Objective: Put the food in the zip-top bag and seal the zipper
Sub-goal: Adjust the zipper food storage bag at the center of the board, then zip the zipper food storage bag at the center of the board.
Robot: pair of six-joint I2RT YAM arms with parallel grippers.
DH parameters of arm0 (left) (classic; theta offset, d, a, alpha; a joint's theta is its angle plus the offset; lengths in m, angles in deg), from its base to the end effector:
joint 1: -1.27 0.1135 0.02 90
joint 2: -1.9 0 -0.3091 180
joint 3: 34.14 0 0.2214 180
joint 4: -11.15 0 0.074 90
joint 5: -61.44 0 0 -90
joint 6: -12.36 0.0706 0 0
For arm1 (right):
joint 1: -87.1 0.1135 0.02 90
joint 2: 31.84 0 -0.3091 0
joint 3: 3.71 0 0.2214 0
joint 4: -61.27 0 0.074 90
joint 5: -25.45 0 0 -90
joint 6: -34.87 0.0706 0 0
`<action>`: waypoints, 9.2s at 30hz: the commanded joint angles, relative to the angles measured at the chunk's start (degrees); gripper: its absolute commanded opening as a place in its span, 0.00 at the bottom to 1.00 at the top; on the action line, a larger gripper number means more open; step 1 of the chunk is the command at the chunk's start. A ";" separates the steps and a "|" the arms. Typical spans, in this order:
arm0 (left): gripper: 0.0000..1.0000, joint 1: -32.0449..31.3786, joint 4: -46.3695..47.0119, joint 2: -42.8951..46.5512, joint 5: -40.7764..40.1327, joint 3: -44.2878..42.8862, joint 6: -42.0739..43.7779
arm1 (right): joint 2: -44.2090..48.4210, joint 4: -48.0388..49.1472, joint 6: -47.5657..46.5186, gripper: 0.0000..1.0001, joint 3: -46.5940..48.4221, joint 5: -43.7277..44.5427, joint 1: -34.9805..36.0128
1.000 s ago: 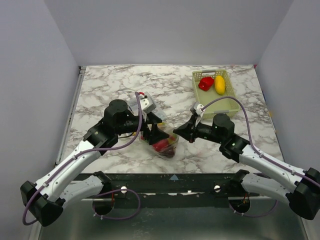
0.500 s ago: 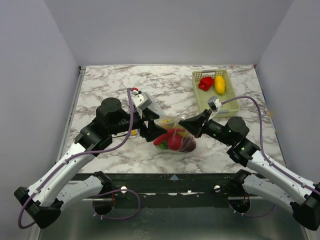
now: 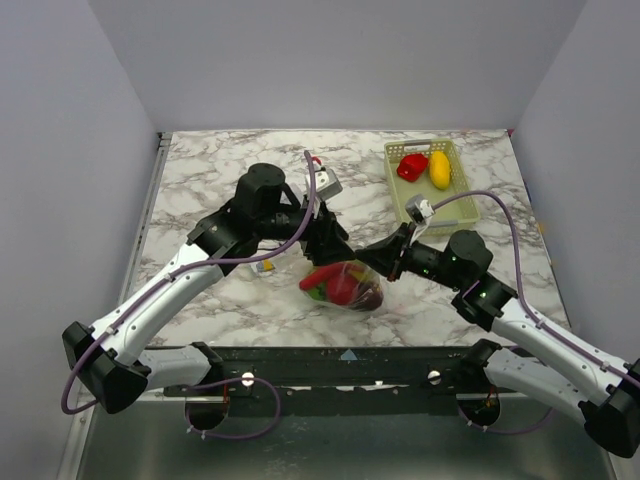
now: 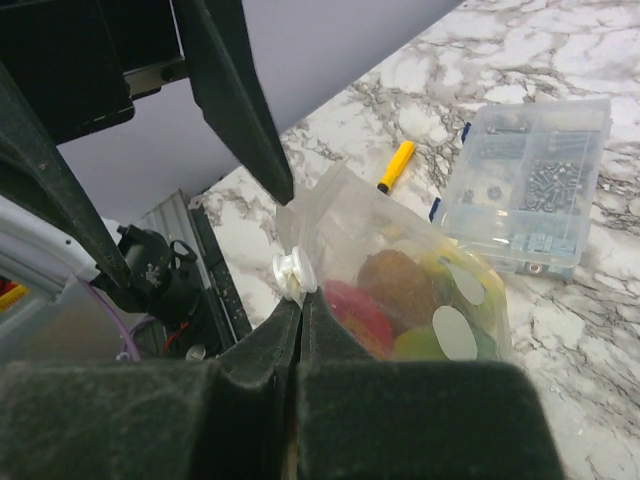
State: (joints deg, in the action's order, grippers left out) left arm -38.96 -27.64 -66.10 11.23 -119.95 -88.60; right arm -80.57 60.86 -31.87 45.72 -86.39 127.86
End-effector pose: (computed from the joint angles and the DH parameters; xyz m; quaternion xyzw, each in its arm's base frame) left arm 0.1500 -0.1861 0.4219 0.3823 0.7010 -0.4830 0.3593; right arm 0.1169 0.1355 0.3492 -0.2381 0.6641 0.4823 0.5194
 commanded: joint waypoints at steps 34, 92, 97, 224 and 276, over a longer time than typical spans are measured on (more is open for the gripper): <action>0.00 -0.74 1.14 -4.60 11.57 0.61 6.65 | -2.12 -2.23 2.05 0.00 3.88 -5.45 -0.27; 0.00 -0.38 -0.22 -5.82 14.20 -0.84 -2.84 | 0.30 -1.95 -3.01 0.50 0.51 -16.25 -0.29; 0.16 -0.39 -0.87 -5.67 13.64 -0.76 -2.20 | -2.92 1.86 -2.28 0.10 0.06 -17.61 -0.29; 0.00 3.13 1.53 1.47 15.82 10.21 2.13 | -22.77 -44.33 -8.45 0.31 33.49 -18.78 1.66; 0.60 3.26 7.57 0.31 20.44 9.65 -4.71 | -16.75 -50.82 -15.31 0.00 35.37 -16.39 1.53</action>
State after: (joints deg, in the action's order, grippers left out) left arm -35.90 -23.53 -65.71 29.11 -109.28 -91.07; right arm -98.32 8.56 -46.64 81.00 -100.75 129.06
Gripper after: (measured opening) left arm 0.630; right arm 0.005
